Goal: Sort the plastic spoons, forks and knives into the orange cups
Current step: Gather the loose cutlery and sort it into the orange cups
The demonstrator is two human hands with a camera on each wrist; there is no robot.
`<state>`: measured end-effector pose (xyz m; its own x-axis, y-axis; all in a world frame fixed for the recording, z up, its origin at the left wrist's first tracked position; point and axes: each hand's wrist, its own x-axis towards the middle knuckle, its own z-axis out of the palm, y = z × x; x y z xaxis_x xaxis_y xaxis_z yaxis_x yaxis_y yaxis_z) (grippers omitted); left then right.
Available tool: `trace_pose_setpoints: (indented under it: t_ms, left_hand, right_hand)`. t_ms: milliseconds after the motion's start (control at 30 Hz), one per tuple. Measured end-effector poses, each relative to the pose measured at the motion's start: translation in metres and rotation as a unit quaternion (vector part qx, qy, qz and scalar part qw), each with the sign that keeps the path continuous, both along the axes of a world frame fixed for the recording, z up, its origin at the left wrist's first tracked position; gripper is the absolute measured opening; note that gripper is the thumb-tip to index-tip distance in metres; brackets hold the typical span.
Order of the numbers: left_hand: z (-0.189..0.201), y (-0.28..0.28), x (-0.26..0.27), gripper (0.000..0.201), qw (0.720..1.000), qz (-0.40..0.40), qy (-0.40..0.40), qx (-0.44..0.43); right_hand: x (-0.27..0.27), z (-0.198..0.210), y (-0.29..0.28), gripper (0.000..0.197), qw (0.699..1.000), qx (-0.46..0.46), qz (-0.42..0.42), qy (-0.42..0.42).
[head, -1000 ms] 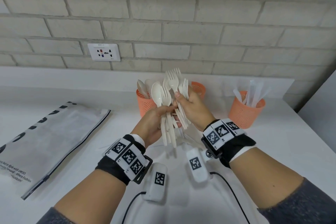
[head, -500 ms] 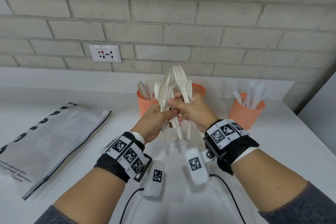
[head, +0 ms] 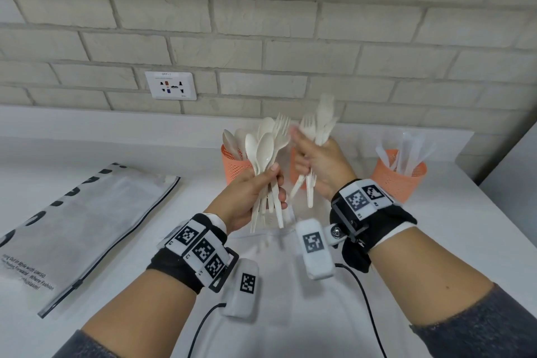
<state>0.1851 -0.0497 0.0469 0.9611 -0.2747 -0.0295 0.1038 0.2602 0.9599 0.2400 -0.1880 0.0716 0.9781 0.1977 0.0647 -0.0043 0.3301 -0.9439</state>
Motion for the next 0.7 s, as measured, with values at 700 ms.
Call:
trace_pose_setpoints:
  t_ms: [700]
  left_hand:
    - [-0.014, 0.036, 0.015, 0.018, 0.999, 0.009, -0.021, -0.043]
  right_hand:
    - [0.107, 0.020, -0.022, 0.025, 0.952, -0.075, -0.252, -0.154]
